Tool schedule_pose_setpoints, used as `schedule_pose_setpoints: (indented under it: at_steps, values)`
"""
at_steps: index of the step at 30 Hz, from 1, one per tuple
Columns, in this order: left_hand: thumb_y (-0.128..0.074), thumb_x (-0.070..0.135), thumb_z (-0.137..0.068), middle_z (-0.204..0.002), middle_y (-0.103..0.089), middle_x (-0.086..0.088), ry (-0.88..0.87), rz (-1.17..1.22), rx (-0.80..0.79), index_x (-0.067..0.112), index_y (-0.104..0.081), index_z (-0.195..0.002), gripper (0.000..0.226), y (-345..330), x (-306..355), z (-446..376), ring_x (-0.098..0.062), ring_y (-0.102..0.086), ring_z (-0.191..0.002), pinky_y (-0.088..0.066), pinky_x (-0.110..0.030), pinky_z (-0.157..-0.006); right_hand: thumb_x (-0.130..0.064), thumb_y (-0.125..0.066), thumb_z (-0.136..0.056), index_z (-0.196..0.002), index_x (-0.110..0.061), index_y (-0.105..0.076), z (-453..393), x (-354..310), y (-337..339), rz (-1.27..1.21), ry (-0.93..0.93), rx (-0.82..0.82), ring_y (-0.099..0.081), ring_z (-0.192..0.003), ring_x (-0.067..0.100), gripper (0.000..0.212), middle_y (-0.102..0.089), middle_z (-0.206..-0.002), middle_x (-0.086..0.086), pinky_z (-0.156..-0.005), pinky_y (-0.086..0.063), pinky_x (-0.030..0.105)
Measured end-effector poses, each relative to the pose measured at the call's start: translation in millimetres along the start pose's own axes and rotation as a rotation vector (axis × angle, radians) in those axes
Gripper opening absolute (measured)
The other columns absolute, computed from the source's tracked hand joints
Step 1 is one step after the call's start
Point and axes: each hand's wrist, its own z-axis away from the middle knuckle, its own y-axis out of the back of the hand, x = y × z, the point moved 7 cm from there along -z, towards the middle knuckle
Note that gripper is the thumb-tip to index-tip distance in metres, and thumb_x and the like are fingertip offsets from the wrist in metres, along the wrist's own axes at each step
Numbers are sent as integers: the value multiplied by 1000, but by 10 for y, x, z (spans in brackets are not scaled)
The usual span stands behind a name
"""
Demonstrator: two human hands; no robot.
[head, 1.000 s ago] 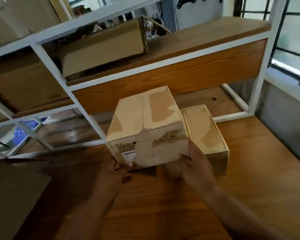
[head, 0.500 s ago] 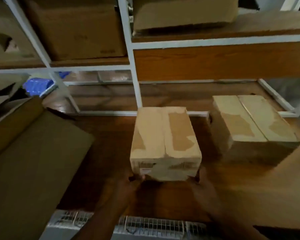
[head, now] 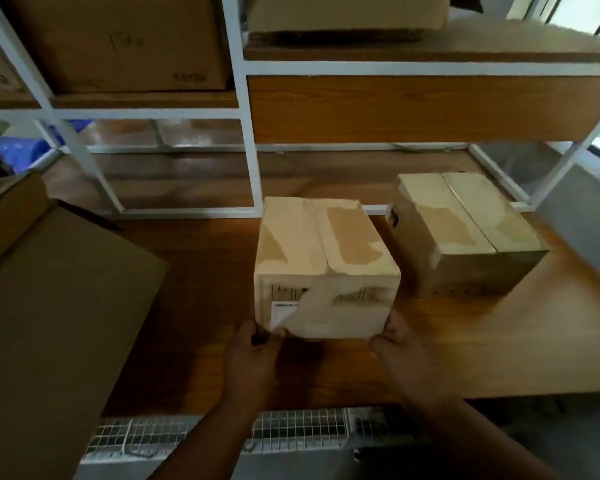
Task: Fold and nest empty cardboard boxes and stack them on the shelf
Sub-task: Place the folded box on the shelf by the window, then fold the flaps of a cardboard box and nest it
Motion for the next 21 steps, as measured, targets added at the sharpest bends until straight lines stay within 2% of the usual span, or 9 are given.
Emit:
schedule_pose_setpoints:
  at_steps: [2,4,5,7,10,14,18,19,21]
  values:
    - [-75,55,-92,-139,-61,4,-85,-7,33,45,-64,-137,48,135,334,66,-10,-67,-117,-62,-35,-95,-22,-70,-103,-145,-47,-57,73,-262,140,-3,88,24,-58,-126,2,50,-62,-136,-23,-98,-55,33]
    - [-77,39,-97,-143,-54,4,-178,-19,86,33,-62,-148,54,283,722,181,3,-63,-114,-57,-11,-83,-29,-68,-105,-146,-53,-55,133,-490,282,8,166,58,-54,-128,0,50,-57,-141,-24,-96,-52,31]
    - [-76,35,-98,-142,-52,6,-222,-22,104,32,-59,-151,56,340,904,252,7,-59,-116,-55,-7,-78,-31,-66,-106,-146,-55,-55,166,-599,339,18,199,76,-54,-126,-1,48,-55,-140,-24,-94,-51,29]
    - [-73,36,-98,-144,-49,11,-270,-4,134,38,-55,-155,59,418,1218,420,7,-55,-120,-50,-8,-79,-30,-63,-108,-147,-52,-54,242,-793,458,50,258,122,-55,-121,0,47,-53,-136,-23,-88,-48,26]
    - [-72,35,-98,-145,-49,9,-320,-1,200,40,-57,-152,56,521,1493,629,-6,-55,-126,-47,-19,-87,-22,-63,-106,-148,-44,-57,355,-1018,614,107,356,157,-58,-116,3,48,-53,-131,-19,-85,-49,25]
    - [-73,31,-99,-129,-58,7,-330,47,231,36,-68,-141,43,535,1522,826,-5,-61,-111,-52,-23,-78,-26,-70,-101,-143,-41,-59,436,-1050,734,73,418,150,-58,-116,5,46,-51,-130,-16,-89,-54,26]
    - [-72,66,-88,-125,-59,12,-262,40,202,42,-68,-130,48,401,1281,855,-12,-64,-114,-64,-39,-84,-49,-71,-95,-135,-39,-63,299,-774,726,65,373,115,-59,-117,12,42,-50,-130,-18,-90,-62,41]
    - [-74,66,-87,-126,-62,11,-222,70,181,43,-67,-128,47,339,1183,830,-13,-65,-115,-64,-39,-86,-52,-71,-94,-134,-40,-61,230,-647,685,80,339,79,-60,-118,12,43,-50,-131,-18,-89,-64,42]
    - [-80,50,-90,-123,-69,13,-125,154,119,42,-64,-129,43,190,955,780,-9,-67,-113,-60,-30,-87,-48,-73,-97,-134,-42,-57,122,-373,577,98,270,-31,-62,-119,11,41,-53,-135,-15,-89,-64,37]
